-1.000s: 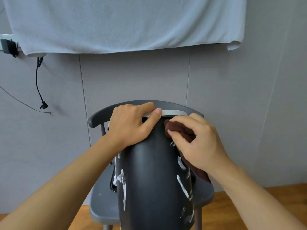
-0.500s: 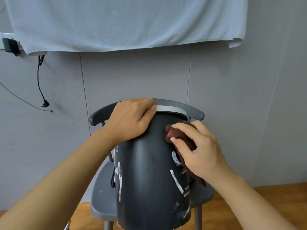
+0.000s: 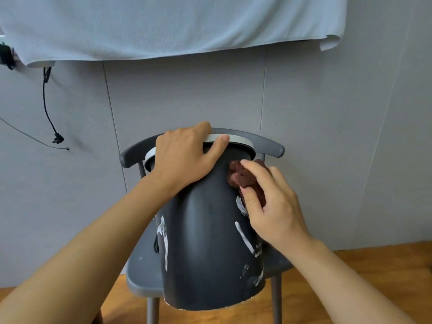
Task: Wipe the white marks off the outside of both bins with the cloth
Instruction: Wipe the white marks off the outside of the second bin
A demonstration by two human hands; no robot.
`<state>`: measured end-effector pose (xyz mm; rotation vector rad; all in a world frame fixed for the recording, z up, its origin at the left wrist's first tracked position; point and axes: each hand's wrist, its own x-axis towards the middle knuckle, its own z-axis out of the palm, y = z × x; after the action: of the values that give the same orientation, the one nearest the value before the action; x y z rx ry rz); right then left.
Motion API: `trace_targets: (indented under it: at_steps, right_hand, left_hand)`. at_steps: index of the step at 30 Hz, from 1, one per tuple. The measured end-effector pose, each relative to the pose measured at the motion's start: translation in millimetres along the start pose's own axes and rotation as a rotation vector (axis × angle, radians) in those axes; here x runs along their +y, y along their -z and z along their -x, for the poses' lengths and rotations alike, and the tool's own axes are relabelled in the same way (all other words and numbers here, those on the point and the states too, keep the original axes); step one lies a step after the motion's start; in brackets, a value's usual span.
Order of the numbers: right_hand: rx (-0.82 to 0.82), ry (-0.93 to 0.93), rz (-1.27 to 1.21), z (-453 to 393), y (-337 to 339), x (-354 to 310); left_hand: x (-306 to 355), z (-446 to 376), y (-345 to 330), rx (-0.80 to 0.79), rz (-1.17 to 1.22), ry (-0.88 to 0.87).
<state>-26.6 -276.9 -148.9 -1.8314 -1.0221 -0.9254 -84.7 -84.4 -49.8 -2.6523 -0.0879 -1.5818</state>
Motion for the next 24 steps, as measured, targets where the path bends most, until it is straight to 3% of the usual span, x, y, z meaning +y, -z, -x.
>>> trace_targets:
  at_steps: [4, 14, 24]
  right_hand:
    - [0.04, -0.064, -0.106, -16, 13, 7]
    - [-0.11, 0.013, -0.071, -24, 11, -4]
    - [0.002, 0.055, -0.147, -32, 8, -22]
  left_hand:
    - [-1, -3, 2, -0.016, 0.078, 0.047]
    - [-19, -2, 0, -0.006, 0.057, -0.037]
    - [-25, 0, 2, 0.05, 0.201, -0.039]
